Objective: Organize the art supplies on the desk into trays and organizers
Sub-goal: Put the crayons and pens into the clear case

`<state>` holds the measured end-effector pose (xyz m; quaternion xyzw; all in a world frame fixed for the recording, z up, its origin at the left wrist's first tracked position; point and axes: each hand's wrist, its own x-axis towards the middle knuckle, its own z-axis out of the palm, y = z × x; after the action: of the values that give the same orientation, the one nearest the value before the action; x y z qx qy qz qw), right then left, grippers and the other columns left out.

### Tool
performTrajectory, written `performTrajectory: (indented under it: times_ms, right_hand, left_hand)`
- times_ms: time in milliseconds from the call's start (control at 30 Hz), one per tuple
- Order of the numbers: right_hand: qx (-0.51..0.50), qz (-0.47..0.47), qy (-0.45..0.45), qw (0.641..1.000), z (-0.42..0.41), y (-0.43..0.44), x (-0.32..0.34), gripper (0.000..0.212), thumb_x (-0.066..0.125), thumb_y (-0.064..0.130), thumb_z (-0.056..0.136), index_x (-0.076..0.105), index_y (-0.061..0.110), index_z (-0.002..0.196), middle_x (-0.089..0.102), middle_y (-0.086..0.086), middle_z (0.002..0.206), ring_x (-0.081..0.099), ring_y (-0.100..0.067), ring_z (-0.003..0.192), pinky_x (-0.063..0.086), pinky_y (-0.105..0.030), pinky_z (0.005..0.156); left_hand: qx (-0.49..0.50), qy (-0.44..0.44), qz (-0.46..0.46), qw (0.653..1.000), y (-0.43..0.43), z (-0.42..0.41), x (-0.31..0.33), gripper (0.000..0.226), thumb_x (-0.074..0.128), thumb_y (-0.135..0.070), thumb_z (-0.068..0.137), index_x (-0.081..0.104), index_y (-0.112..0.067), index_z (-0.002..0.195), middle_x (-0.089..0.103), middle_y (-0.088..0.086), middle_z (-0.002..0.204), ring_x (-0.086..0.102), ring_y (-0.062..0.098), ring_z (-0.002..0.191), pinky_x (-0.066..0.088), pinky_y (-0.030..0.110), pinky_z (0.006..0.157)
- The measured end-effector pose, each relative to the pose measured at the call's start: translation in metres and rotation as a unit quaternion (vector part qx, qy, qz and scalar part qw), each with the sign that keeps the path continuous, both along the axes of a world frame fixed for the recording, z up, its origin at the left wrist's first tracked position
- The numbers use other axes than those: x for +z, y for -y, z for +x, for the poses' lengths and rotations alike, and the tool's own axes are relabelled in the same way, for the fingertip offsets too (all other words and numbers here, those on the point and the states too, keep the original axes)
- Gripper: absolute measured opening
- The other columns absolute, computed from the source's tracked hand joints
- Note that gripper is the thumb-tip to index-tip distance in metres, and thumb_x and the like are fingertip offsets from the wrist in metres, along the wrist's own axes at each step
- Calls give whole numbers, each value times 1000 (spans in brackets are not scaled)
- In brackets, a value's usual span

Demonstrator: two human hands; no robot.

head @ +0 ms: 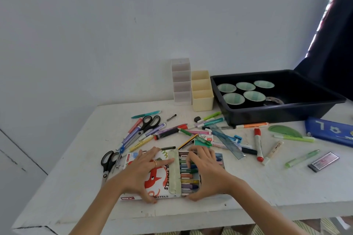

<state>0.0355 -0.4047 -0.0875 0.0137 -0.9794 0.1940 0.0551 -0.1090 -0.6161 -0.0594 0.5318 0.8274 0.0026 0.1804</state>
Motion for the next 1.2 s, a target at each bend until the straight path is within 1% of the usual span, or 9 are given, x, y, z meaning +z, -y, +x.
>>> performTrajectory:
  times_ms: [167, 233, 300, 400, 633, 933, 1000, 1100, 1200]
  right_hand:
    - [-32, -47, 43, 997, 1, 0, 10, 86, 69, 69, 62, 30, 39, 133, 21, 14, 145, 11, -7, 134, 7, -27, 112]
    - [-119, -70, 2, 990, 5, 2, 5, 70, 61, 64, 75, 34, 39, 134, 27, 15, 144, 17, -7, 133, 12, -31, 114]
    - [-301, -109, -72, 945, 13, 8, 1, 40, 52, 45, 91, 46, 31, 128, 40, 9, 136, 30, -9, 125, 27, -30, 107]
    - [-485, -160, -43, 859, 24, 15, -11, 29, 38, 21, 98, 51, 14, 123, 47, -5, 120, 39, -18, 109, 40, -32, 96]
    - [-399, -353, -81, 843, 20, 24, -16, 32, 48, 4, 94, 58, 11, 123, 52, -3, 105, 57, -12, 90, 49, -11, 57]
    - [-356, -425, -127, 823, 12, 50, -7, 24, 47, 13, 96, 66, 17, 111, 59, 1, 96, 57, -9, 84, 46, -12, 58]
    - [-332, -414, -123, 838, 13, 51, -6, 24, 52, 23, 94, 62, 17, 115, 59, 1, 102, 58, -12, 87, 52, -18, 64]
    - [-305, -247, -88, 916, 15, 49, -11, 62, 63, 36, 85, 36, 26, 139, 45, 13, 125, 45, -9, 111, 47, -30, 95]
    - [-304, -228, -146, 913, 14, 46, 4, 70, 66, 32, 84, 26, 32, 141, 35, 14, 134, 34, -5, 117, 41, -26, 101]
  left_hand:
    - [-2, -12, -19, 1000, -6, -5, -1, 104, 72, -61, 64, -9, -65, 129, -23, -6, 154, -30, 5, 130, -20, 35, 104]
    - [4, -12, -18, 1000, -7, -7, -4, 105, 70, -65, 61, -10, -66, 129, -23, -6, 154, -30, 7, 132, -20, 36, 104]
    - [12, -14, -14, 1000, -7, -9, -9, 106, 71, -67, 59, -11, -69, 128, -23, -7, 154, -30, 12, 136, -19, 37, 106]
    - [10, -21, -8, 1000, -7, -8, -10, 103, 72, -61, 65, -8, -68, 130, -22, -7, 154, -27, 14, 139, -19, 37, 107]
    - [-10, -3, 38, 999, -17, 12, -8, 98, 71, -60, 65, 0, -65, 132, -18, -6, 155, -29, 3, 131, -19, 34, 109]
    - [32, -31, 74, 996, -39, 39, -10, 98, 68, -65, 64, -2, -65, 131, -15, -4, 156, -18, 16, 142, -15, 40, 110]
    - [51, -49, 98, 993, -41, 42, -15, 96, 67, -69, 61, -5, -69, 124, -14, -5, 156, -18, 15, 142, -16, 39, 111]
    - [93, -53, 167, 980, -44, 49, -22, 99, 63, -73, 59, -8, -65, 127, -12, -7, 155, -17, 13, 141, -14, 37, 113]
    - [151, -43, 276, 948, -56, 61, -24, 108, 61, -74, 55, -9, -56, 136, 3, -4, 156, -5, 12, 142, -5, 38, 116]
